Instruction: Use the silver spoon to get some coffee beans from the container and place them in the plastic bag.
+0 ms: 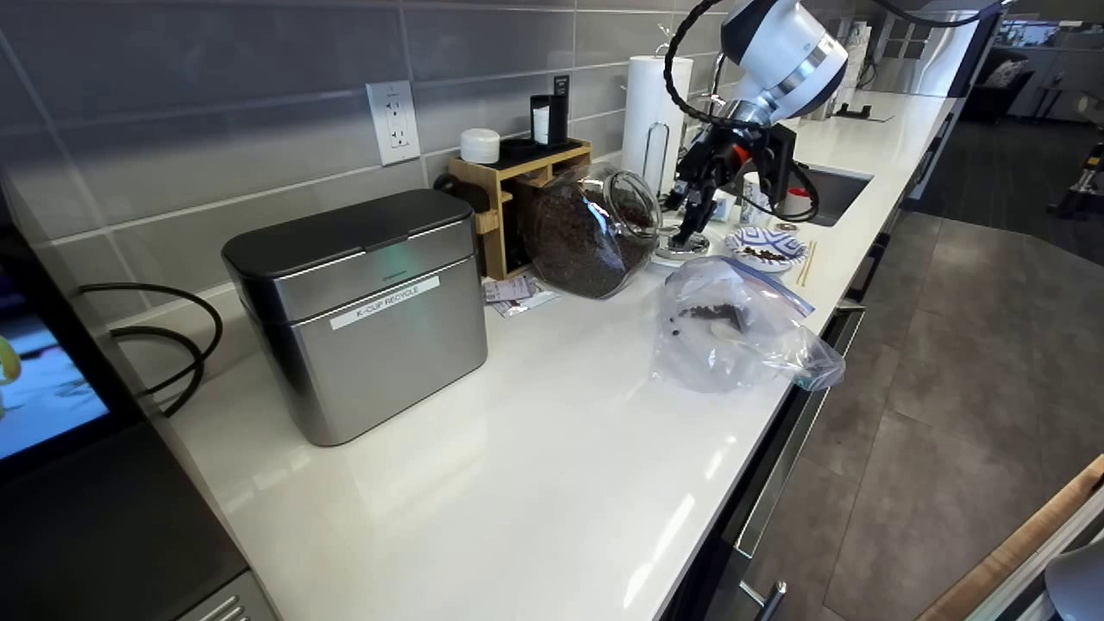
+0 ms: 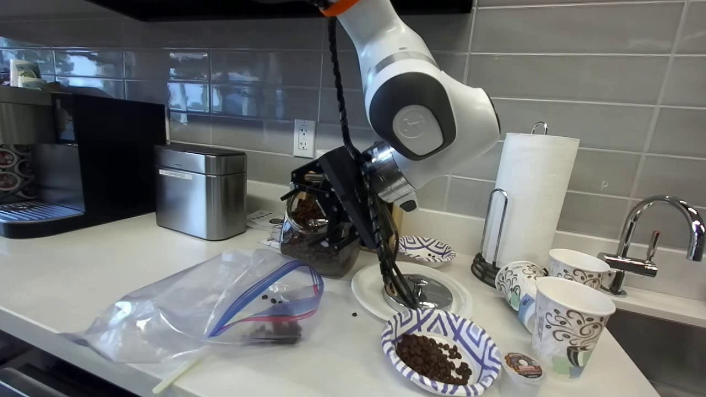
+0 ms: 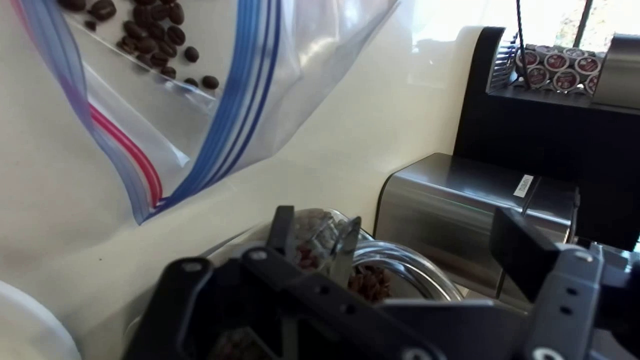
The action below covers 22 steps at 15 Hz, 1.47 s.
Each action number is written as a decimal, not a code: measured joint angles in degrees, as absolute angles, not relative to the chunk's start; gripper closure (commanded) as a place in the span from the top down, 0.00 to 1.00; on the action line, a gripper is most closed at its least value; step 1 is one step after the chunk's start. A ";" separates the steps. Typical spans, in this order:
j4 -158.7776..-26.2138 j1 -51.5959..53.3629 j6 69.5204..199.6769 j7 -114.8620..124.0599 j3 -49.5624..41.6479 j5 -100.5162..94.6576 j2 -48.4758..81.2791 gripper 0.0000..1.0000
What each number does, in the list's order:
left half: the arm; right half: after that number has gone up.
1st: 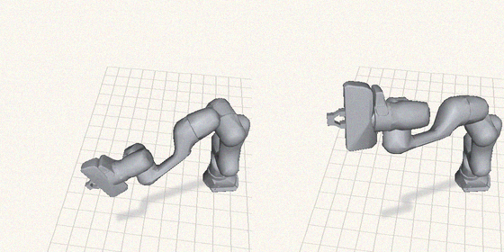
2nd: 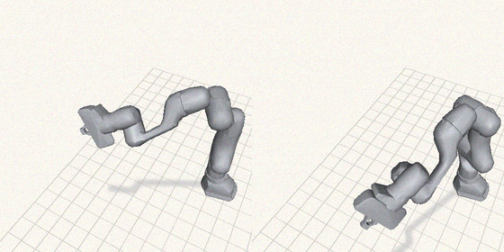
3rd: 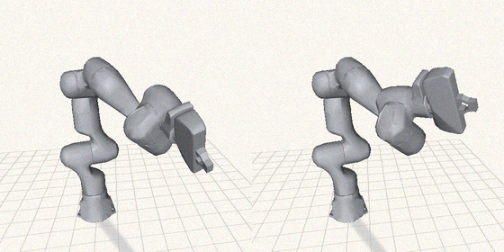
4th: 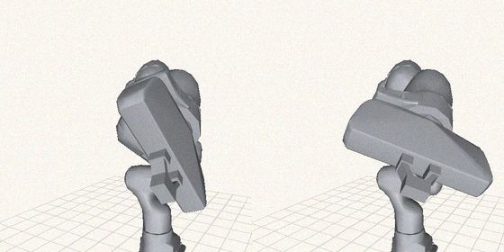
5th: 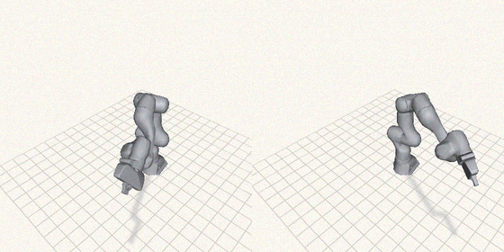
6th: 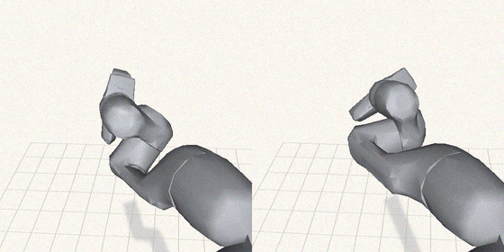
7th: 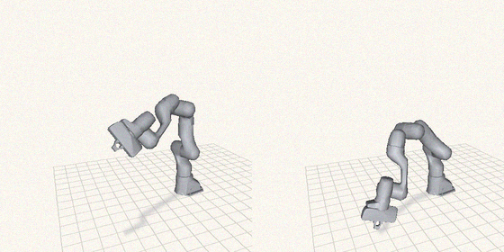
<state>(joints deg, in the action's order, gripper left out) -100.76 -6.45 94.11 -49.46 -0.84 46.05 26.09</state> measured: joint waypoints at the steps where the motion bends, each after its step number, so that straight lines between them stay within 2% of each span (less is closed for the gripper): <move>1: -100.48 -6.45 94.11 -48.86 -0.72 46.05 26.42 1.00; 2: -100.29 -6.46 94.11 -48.42 -0.61 46.05 26.67 0.98; 4: -99.94 -6.48 94.11 -47.80 -0.45 46.05 27.06 0.85; 5: -99.70 -6.48 94.11 -47.56 -0.35 46.05 27.24 0.84; 6: -99.45 -6.48 94.11 -47.36 -0.26 46.05 27.40 0.77; 8: -98.96 -6.48 94.11 -46.99 -0.08 46.05 27.70 0.76; 9: -98.78 -6.48 94.11 -46.83 -0.03 46.05 27.81 0.69; 11: -98.39 -6.51 93.60 -46.44 -0.01 46.04 28.07 0.66; 12: -98.12 -6.59 93.02 -46.28 -0.01 46.04 28.21 0.61; 13: -97.88 -6.69 92.54 -46.08 -0.01 46.04 28.34 0.68; 14: -97.64 -6.82 92.02 -45.98 -0.01 46.04 28.45 0.65; 17: -97.24 -7.14 90.96 -45.94 -0.01 46.04 28.75 0.65; 22: -96.51 -7.24 90.19 -45.61 -0.01 46.00 29.54 0.60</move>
